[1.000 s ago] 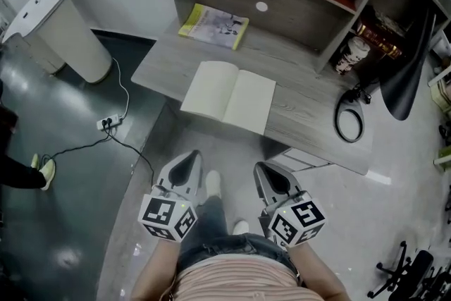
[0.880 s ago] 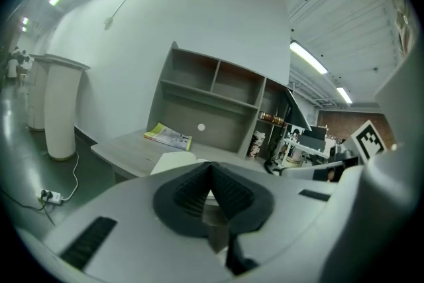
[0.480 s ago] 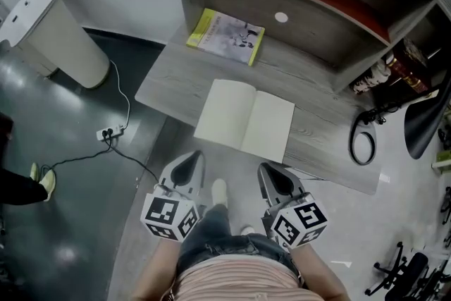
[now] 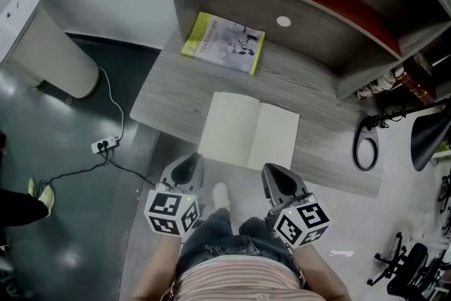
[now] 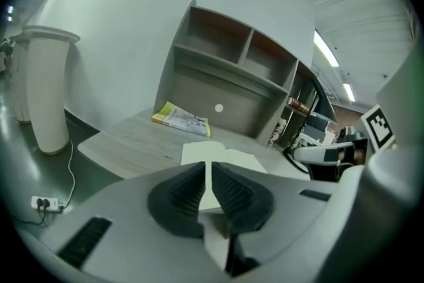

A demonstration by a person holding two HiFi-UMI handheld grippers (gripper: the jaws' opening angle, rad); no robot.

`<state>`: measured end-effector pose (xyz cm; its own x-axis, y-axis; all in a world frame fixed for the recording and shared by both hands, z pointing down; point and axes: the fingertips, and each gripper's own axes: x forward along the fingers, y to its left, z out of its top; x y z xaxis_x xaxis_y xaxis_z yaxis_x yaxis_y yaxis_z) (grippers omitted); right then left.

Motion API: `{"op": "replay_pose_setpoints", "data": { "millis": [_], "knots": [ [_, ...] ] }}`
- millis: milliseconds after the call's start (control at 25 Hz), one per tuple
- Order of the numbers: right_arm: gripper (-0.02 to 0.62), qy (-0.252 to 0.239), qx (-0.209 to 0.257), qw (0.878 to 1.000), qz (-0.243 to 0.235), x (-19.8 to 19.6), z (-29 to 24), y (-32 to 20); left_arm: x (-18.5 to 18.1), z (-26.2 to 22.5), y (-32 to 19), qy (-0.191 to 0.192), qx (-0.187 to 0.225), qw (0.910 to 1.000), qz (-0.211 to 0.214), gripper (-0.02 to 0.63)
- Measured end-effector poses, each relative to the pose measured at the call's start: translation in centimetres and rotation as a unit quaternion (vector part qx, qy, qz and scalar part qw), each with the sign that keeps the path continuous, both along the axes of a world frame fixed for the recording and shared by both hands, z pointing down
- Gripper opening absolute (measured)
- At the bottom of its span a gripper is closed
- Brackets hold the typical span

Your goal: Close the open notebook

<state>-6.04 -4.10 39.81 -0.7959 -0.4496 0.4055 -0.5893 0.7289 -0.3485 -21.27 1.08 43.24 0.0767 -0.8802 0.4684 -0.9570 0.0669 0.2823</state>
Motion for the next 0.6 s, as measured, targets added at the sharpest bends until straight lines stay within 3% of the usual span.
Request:
{"op": "replay_pose_setpoints", "data": {
  "millis": [400,480,600],
  "knots": [
    [0.009,0.024,-0.023,0.999,0.021,-0.9,1.6,-1.7,-2.0,5.6,-1.2,0.06,-0.087,0.9943,0.012,0.017],
    [0.009,0.027,-0.029,0.999,0.021,-0.9,1.8,-1.9,-1.9,6.6,-1.2,0.078,-0.107,0.9911,0.016,0.06],
    [0.009,0.032,-0.033,0.999,0.018,-1.0,2.2,-2.2,-1.8,8.2,-1.2,0.096,-0.133,0.9863,0.018,0.074]
  ]
}}
